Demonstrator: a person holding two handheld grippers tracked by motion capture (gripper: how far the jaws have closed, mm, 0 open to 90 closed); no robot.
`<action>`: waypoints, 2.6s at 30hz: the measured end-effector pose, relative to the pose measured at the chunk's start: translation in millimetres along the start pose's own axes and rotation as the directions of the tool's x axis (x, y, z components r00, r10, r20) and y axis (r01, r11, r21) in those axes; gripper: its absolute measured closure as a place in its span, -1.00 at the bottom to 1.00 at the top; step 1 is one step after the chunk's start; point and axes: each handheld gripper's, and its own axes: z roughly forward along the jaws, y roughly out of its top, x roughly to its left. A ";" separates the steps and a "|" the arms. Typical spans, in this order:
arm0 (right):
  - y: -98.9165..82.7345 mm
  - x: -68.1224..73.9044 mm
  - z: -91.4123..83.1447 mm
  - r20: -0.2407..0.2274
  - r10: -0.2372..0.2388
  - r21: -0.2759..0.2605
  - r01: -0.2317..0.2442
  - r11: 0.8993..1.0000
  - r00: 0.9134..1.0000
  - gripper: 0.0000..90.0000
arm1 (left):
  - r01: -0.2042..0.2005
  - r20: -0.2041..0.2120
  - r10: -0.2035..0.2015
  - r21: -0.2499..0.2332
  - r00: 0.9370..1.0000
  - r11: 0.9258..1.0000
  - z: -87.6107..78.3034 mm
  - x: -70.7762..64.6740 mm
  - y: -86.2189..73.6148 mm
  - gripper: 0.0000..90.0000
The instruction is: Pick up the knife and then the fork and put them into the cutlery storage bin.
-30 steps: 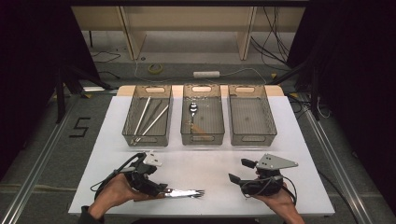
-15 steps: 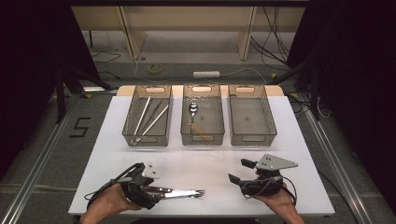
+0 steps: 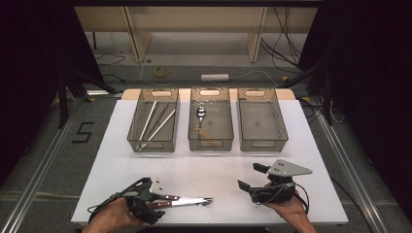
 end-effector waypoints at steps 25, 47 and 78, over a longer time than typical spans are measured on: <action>0.0 1.8 1.8 -0.005 -0.013 0.014 0.013 1.000 1.000 -0.58 | -0.065 0.007 0.065 0.066 0.998 0.996 13.3 4.0 0.3 0.27; -0.3 2.8 2.6 -0.003 -0.020 0.025 0.020 0.999 1.000 -0.56 | -0.157 0.073 0.152 0.073 0.986 0.985 13.4 3.6 2.0 0.67; 11.0 49.7 16.2 -0.162 -0.190 0.035 0.198 0.980 0.968 -0.53 | -0.066 0.214 0.065 -0.001 0.975 0.998 2.6 -1.6 50.2 0.68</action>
